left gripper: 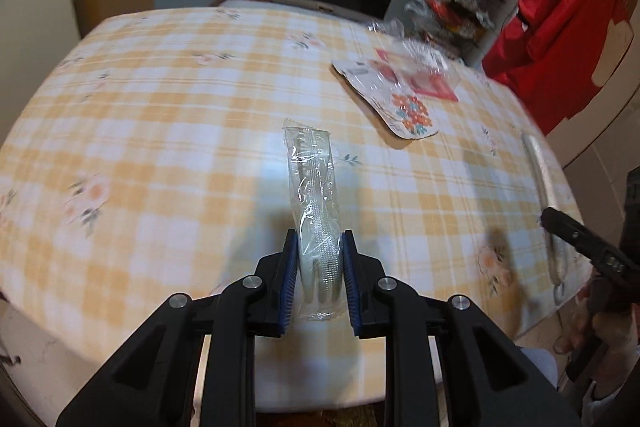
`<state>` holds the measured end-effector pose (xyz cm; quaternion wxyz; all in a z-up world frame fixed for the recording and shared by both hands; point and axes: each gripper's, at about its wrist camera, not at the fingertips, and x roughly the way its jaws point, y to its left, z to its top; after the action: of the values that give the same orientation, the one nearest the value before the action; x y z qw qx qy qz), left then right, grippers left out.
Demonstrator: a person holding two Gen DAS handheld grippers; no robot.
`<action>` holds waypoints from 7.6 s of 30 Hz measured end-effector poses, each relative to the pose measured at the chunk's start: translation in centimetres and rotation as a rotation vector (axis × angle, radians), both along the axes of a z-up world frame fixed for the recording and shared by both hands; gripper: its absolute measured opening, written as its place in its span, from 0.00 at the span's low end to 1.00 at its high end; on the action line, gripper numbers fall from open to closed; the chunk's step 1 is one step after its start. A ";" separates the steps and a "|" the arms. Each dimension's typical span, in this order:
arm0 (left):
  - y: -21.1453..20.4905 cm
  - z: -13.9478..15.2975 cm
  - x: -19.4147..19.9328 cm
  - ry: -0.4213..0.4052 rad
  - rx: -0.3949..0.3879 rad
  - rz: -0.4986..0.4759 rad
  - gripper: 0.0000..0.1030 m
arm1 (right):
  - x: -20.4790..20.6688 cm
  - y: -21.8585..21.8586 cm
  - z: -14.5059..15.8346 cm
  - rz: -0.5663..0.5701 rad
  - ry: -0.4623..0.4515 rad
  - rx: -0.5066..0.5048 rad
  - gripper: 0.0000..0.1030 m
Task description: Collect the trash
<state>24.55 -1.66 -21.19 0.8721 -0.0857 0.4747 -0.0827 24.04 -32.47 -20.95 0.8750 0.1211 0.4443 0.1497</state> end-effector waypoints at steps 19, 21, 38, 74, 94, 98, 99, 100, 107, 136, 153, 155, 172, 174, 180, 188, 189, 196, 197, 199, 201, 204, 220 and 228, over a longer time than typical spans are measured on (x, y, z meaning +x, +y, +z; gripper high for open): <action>2.9 3.1 -15.4 -0.044 -0.061 -0.089 0.21 | -8.7 4.1 4.5 0.044 -0.080 -0.004 0.85; 2.5 3.1 -16.3 -0.043 -0.050 -0.111 0.21 | -10.0 4.0 4.6 0.037 -0.086 0.002 0.85; 1.1 1.5 -21.1 0.005 -0.103 -0.188 0.21 | -17.2 1.4 5.9 -0.023 -0.114 0.002 0.85; 6.0 6.2 -22.7 -0.264 0.018 0.124 0.94 | -18.6 7.3 3.9 0.121 -0.055 -0.063 0.85; 8.8 4.3 -22.9 -0.227 0.008 0.202 0.94 | -18.5 11.2 2.3 0.218 -0.003 -0.062 0.92; 8.6 4.4 -23.0 -0.230 0.016 0.197 0.94 | -18.3 10.3 2.3 0.181 -0.009 -0.076 0.93; 8.6 4.4 -23.0 -0.229 0.017 0.199 0.94 | -18.3 10.1 2.3 0.172 -0.009 -0.081 0.93; 8.6 4.4 -23.0 -0.228 0.015 0.199 0.94 | -18.2 9.9 2.2 0.167 -0.010 -0.083 0.94; 8.3 4.3 -22.6 -0.215 0.027 0.192 0.94 | -17.7 8.2 2.1 0.126 -0.010 -0.092 0.94; -8.0 2.3 5.5 -0.075 0.003 -0.013 0.94 | -1.5 -7.0 0.4 -0.120 -0.015 -0.143 0.94; -12.9 -6.2 22.6 0.042 0.066 0.212 0.94 | 8.2 -10.7 -3.1 -0.133 0.011 -0.166 0.94; -13.0 -6.6 23.1 0.048 0.071 0.225 0.94 | 8.5 -10.6 -3.5 -0.130 0.014 -0.171 0.94; -9.4 -7.0 21.6 0.018 0.099 0.111 0.80 | 17.8 -8.8 -2.4 -0.033 -0.084 -0.138 0.93; -8.2 -6.8 21.1 0.011 0.088 0.108 0.80 | 20.0 -7.9 -2.4 -0.011 -0.092 -0.143 0.93; -5.2 -5.0 20.0 -0.030 0.046 0.115 0.80 | 27.4 -5.9 -3.6 -0.023 -0.072 -0.083 0.82; -2.2 -2.9 18.6 -0.066 -0.015 0.120 0.80 | 32.6 -4.6 -5.6 -0.061 -0.005 -0.024 0.75; -1.9 -2.7 18.3 -0.068 -0.023 0.124 0.80 | 32.9 -4.7 -6.0 -0.070 0.013 -0.014 0.75; -1.0 -2.0 16.5 -0.076 -0.039 0.125 0.80 | 31.4 -4.4 -6.3 -0.041 0.049 0.098 0.31; -0.8 -1.9 16.2 -0.076 -0.042 0.126 0.80 | 30.9 -4.1 -6.1 -0.028 0.043 0.094 0.25; -0.6 -1.6 15.7 -0.079 -0.048 0.129 0.80 | 29.6 -3.6 -5.3 -0.019 0.028 0.084 0.23; -0.4 -1.2 15.0 -0.084 -0.049 0.132 0.80 | 28.2 -3.2 -4.4 -0.014 0.013 0.096 0.22; 0.1 -0.4 13.6 -0.089 -0.055 0.136 0.80 | 26.2 -2.9 -3.2 -0.003 -0.004 0.102 0.21; 3.1 3.5 2.0 -0.115 -0.077 0.148 0.80 | 12.0 -0.1 1.9 0.084 -0.035 0.051 0.04; 4.9 3.7 -2.5 -0.111 -0.102 0.173 0.80 | 6.1 7.9 0.1 0.314 -0.030 -0.242 0.08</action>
<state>22.09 3.24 -17.52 0.8953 -0.1659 0.4118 -0.0360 30.14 -24.53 -20.80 0.8555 -0.0580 0.4595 0.2317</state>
